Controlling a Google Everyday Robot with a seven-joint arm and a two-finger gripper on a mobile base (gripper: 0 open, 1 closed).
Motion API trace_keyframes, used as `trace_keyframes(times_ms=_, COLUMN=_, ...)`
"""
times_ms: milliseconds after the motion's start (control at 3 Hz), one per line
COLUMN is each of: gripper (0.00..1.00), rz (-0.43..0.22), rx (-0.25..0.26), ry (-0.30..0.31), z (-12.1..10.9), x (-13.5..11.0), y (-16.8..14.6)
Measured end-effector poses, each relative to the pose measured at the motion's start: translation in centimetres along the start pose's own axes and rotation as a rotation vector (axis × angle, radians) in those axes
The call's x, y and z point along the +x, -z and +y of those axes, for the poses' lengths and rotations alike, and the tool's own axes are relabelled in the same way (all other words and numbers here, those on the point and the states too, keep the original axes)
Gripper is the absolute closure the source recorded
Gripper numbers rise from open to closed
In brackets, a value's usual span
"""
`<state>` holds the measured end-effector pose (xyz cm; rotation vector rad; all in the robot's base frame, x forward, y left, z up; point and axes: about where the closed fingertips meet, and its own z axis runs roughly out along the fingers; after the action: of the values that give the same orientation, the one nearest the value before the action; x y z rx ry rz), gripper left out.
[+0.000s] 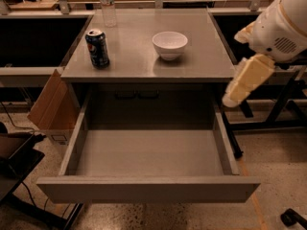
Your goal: Place pepsi can into top drawer
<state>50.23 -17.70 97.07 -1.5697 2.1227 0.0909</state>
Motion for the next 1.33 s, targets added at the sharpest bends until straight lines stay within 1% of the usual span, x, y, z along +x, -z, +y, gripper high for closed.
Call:
trace_keyframes(times_ms=333, gripper=0.00, rz=-0.261, rx=0.021, ry=-0.021, z=-3.5, x=-6.8, y=-2.8)
trace_keyframes(times_ms=667, gripper=0.00, rz=-0.515, rx=0.008, ry=-0.014, z=-4.7, x=-14.1, y=-5.2)
trace_keyframes(times_ms=1000, gripper=0.00, rz=-0.671, rx=-0.017, ry=-0.033, z=-4.1, x=-20.3, y=-8.0)
trace_keyframes(times_ms=1333, gripper=0.00, rz=-0.709, rx=-0.004, ry=-0.044, z=-4.3, x=-21.8, y=-8.3)
